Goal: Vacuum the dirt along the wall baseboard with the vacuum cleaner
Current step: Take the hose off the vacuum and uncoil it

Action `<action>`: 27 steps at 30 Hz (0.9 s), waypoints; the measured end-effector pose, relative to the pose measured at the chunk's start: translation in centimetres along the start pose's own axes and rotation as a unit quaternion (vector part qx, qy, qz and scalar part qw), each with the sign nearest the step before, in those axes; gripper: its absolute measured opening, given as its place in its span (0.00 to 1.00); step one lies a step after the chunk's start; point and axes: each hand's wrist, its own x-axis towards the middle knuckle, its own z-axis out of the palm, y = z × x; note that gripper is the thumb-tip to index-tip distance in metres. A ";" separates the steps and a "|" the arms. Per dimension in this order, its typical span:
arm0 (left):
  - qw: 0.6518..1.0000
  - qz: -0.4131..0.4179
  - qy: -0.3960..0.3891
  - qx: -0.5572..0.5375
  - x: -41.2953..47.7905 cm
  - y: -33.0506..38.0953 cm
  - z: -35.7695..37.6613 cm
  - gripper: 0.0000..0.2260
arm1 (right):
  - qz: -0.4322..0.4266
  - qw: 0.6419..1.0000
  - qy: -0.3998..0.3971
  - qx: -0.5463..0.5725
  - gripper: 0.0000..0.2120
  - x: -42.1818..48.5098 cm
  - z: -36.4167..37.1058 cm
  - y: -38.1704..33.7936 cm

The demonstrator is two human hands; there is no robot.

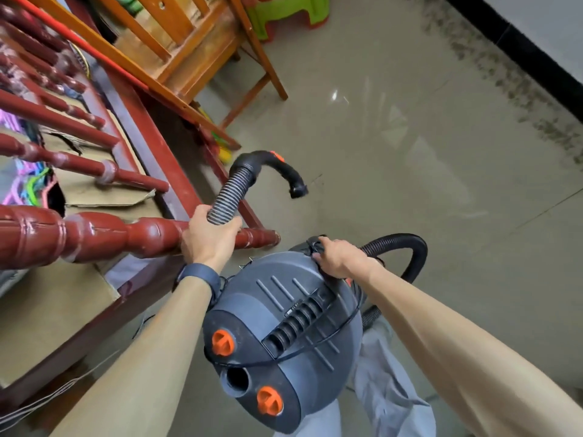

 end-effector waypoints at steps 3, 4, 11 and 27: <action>0.998 0.029 -0.047 0.043 -0.4 -0.7 0.6 0.15 | -0.011 0.992 0.120 -0.044 0.09 0.2 0.7 1.1; 0.996 0.039 -0.061 0.050 -0.7 -1.0 0.9 0.15 | 0.005 0.986 0.163 -0.014 0.07 0.0 0.5 1.5; 0.992 0.057 -0.106 0.045 -2.2 -2.4 2.5 0.14 | 0.200 0.709 0.248 0.629 0.08 0.1 -3.1 6.3; 0.984 0.053 -0.142 0.093 -2.6 -2.5 2.7 0.15 | 0.195 0.873 0.064 0.442 0.08 -8.2 -1.2 7.4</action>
